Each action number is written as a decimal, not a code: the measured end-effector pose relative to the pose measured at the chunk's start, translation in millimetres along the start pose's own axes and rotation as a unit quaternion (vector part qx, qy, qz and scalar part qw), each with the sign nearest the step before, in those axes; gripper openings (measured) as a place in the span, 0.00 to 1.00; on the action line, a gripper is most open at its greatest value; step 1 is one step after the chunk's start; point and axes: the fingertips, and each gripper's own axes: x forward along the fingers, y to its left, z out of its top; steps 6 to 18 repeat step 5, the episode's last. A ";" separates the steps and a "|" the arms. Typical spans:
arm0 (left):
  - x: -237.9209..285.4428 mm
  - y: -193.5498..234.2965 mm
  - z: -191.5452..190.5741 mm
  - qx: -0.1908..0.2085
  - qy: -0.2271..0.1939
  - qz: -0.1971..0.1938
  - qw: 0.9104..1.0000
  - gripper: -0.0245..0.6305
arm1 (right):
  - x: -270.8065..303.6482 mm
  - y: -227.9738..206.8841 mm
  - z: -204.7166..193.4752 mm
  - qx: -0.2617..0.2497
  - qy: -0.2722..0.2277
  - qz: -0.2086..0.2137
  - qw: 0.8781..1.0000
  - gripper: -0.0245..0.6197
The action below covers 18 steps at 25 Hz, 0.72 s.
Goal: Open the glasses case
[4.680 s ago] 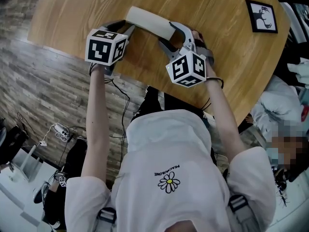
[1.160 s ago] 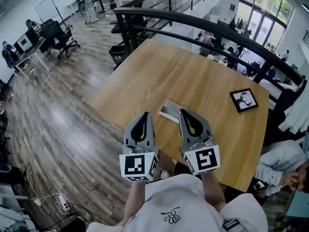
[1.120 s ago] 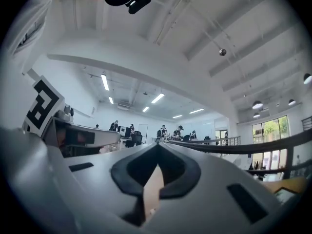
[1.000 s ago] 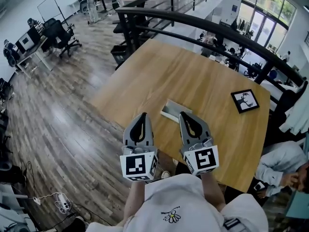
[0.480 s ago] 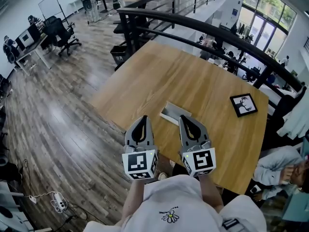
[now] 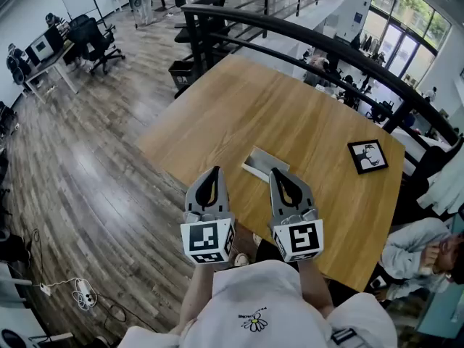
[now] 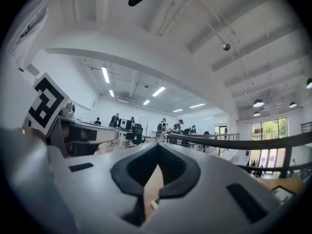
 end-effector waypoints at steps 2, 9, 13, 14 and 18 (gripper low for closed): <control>4.0 -2.5 -2.9 0.009 0.005 -0.002 1.000 0.06 | 3.0 0.5 2.1 -0.004 -0.006 0.004 1.000 0.05; 9.6 -3.0 -6.1 0.020 0.008 -0.003 1.000 0.06 | 7.4 4.0 2.2 -0.003 -0.007 0.010 1.000 0.05; 9.6 -3.0 -6.1 0.020 0.008 -0.003 1.000 0.06 | 7.4 4.0 2.2 -0.003 -0.007 0.010 1.000 0.05; 9.6 -3.0 -6.1 0.020 0.008 -0.003 1.000 0.06 | 7.4 4.0 2.2 -0.003 -0.007 0.010 1.000 0.05; 9.6 -3.0 -6.1 0.020 0.008 -0.003 1.000 0.06 | 7.4 4.0 2.2 -0.003 -0.007 0.010 1.000 0.05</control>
